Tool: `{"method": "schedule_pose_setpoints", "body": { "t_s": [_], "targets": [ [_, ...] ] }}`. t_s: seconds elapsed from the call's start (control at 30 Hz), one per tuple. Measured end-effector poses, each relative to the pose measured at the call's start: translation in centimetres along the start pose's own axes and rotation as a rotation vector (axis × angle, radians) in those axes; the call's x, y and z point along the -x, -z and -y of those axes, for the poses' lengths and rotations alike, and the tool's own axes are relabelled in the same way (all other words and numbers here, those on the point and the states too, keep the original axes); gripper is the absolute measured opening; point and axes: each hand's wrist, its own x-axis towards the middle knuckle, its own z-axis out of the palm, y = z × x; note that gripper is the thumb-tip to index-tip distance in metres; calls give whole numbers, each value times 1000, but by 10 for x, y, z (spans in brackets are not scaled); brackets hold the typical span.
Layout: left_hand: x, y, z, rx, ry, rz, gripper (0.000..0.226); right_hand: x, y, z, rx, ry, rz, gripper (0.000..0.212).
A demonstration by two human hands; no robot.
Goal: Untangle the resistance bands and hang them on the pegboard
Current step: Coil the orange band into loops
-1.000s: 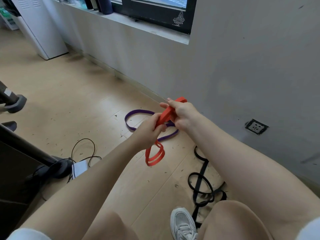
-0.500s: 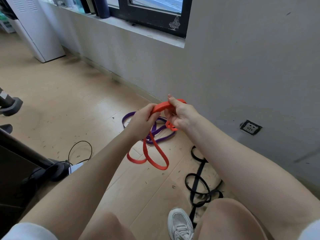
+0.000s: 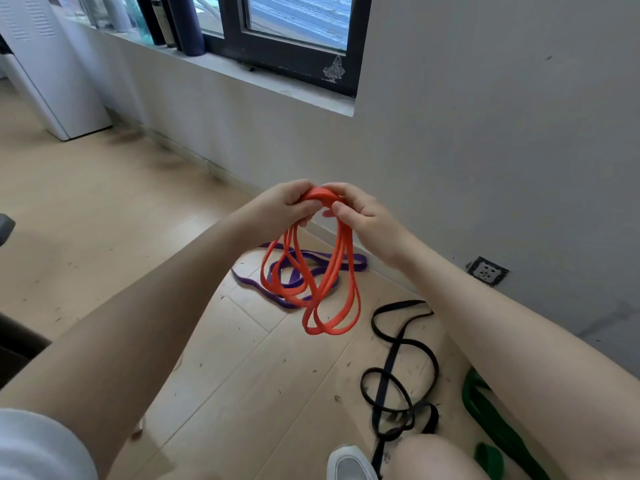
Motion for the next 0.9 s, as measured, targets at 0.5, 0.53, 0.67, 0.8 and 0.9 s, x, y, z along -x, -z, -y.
{"method": "schedule_pose_setpoints", "body": {
  "t_s": [0.5, 0.53, 0.67, 0.8, 0.9],
  "targets": [
    [-111, 74, -87, 281, -41, -118, 9, -98, 97, 75, -95, -105, -243, 24],
    [-116, 86, -112, 286, -33, -84, 9, -99, 115, 100, -99, -123, -253, 21],
    [-131, 145, -222, 464, -45, 5, 21, -108, 181, 215, -183, -188, -297, 14],
    [-139, 201, -333, 514, -71, 34, 11, -112, 241, 331, -193, -214, -446, 8],
    [-135, 224, -393, 490, -69, 47, 12, -105, 275, 394, -160, -229, -465, 3]
  ]
}}
